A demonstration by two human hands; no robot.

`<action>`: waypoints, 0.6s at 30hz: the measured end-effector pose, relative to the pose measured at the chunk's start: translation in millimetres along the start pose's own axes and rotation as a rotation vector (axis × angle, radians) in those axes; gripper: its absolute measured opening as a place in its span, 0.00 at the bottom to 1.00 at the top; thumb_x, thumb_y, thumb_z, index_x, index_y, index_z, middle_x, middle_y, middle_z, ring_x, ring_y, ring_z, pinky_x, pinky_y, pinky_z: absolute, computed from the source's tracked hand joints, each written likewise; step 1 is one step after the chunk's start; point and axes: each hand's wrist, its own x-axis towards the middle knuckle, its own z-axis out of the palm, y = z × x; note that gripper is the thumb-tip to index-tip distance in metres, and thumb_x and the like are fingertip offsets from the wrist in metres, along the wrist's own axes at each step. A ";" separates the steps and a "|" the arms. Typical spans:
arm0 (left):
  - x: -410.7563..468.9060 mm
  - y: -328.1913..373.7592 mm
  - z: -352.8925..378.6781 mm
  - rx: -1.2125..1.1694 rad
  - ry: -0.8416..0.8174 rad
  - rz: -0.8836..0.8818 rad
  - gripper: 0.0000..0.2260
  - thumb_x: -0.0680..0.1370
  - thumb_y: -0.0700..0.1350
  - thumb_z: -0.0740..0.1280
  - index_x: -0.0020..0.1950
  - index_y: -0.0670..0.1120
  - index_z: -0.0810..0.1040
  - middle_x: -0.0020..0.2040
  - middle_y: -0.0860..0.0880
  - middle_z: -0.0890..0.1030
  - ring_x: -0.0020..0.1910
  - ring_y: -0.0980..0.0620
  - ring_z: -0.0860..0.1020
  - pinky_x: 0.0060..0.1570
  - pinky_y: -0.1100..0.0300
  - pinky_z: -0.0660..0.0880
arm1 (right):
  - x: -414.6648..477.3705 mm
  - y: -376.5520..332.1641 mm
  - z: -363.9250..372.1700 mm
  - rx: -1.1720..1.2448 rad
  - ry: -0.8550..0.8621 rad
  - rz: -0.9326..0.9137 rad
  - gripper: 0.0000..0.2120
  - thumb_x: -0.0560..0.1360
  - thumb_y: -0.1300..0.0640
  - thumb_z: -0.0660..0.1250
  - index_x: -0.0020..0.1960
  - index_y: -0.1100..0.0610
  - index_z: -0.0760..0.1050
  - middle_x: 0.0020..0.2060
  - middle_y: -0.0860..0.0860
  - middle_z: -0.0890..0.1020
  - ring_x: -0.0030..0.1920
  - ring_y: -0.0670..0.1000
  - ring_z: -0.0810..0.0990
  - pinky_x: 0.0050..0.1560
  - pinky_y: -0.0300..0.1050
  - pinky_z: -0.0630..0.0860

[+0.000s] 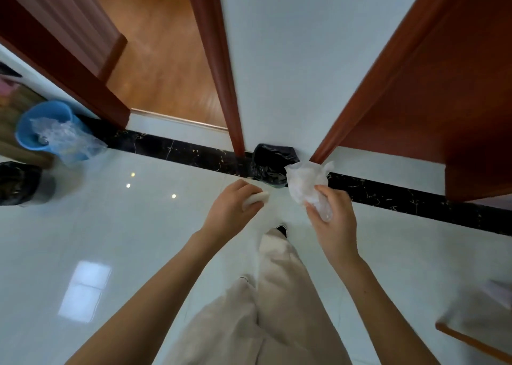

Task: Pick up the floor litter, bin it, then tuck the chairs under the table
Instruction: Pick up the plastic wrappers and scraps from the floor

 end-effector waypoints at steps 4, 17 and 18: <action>67.8 -28.4 25.2 -0.030 -0.023 -0.066 0.07 0.75 0.46 0.72 0.50 0.46 0.82 0.47 0.52 0.77 0.44 0.57 0.75 0.43 0.75 0.67 | 68.6 44.5 24.2 -0.034 -0.018 0.043 0.17 0.75 0.59 0.72 0.62 0.57 0.75 0.54 0.50 0.74 0.52 0.42 0.72 0.53 0.24 0.66; 264.0 -272.0 250.3 -0.051 -0.074 -0.161 0.11 0.73 0.41 0.73 0.55 0.46 0.82 0.49 0.51 0.76 0.47 0.51 0.76 0.45 0.72 0.69 | 197.5 264.5 227.1 -0.072 -0.038 0.229 0.15 0.76 0.54 0.70 0.62 0.52 0.75 0.54 0.49 0.75 0.53 0.32 0.70 0.50 0.21 0.65; 275.1 -291.7 273.1 -0.052 -0.081 -0.130 0.11 0.73 0.40 0.73 0.55 0.45 0.82 0.50 0.50 0.76 0.48 0.49 0.76 0.46 0.66 0.72 | 198.3 284.9 243.8 -0.079 -0.037 0.226 0.16 0.76 0.54 0.70 0.62 0.52 0.74 0.54 0.49 0.74 0.53 0.32 0.70 0.50 0.21 0.65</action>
